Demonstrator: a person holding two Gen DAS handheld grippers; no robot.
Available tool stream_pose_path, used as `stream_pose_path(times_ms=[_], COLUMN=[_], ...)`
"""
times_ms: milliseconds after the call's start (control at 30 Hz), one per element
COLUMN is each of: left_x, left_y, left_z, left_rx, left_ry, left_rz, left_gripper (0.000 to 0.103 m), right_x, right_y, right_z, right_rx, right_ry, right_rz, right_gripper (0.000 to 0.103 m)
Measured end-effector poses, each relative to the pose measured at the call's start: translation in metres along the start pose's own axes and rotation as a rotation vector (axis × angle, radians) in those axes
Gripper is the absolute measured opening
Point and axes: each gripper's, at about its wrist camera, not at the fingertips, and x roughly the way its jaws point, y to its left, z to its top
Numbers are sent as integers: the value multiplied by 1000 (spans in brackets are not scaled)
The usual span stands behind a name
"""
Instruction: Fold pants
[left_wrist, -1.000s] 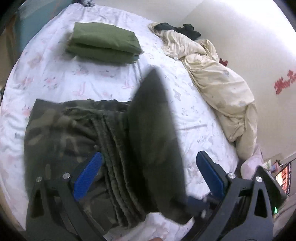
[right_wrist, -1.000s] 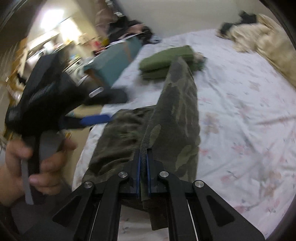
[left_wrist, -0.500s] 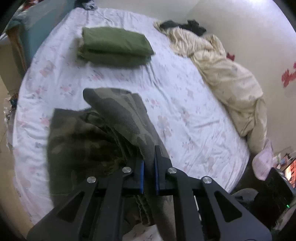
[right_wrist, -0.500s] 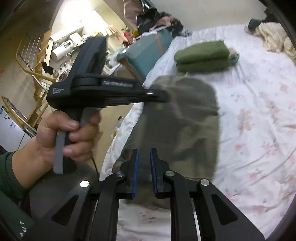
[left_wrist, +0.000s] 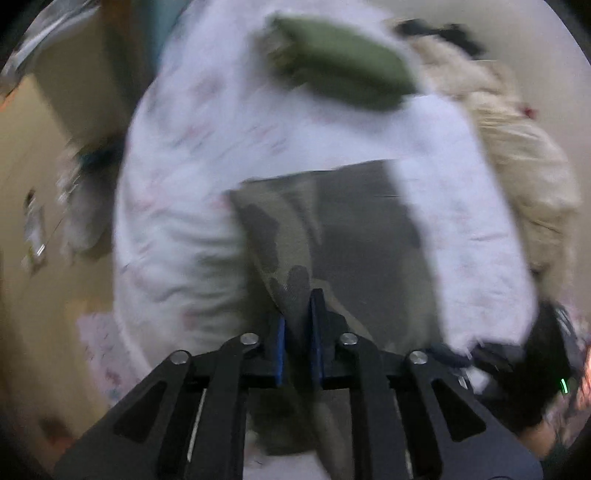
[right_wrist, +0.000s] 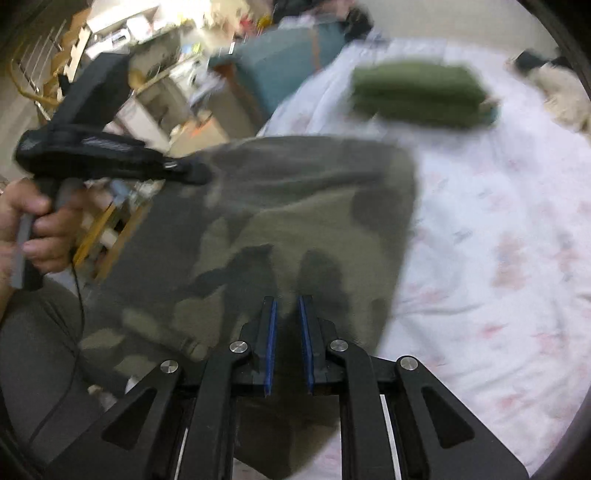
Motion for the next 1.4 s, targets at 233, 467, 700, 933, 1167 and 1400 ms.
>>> stream_pose_path(times_ms=[233,467,700,933,1167,1400], left_x=[-16,30,22,28,10,58], left_y=[17,31,4,-21,-15,-38], left_z=[14,41,52,54,49,37], left_rx=[-113,-192,-100,34,-18,110], left_ry=[-189,-76,-135,-191,-325,-60], left_rz=[241,80,-107,129,303,67], left_gripper=[69,84,5,7,36,29], right_x=[53,46,47,54,72,71], right_y=[18,14,2,-3,25,18], right_z=[-5,-14,-12,-10,-8,-9], right_rx=[42,51,96,147,75,116], right_ry=[58,68,48,65,91,84], right_rz=[3,17,65,138,33,43], right_gripper=[11,7,7,7,7,7])
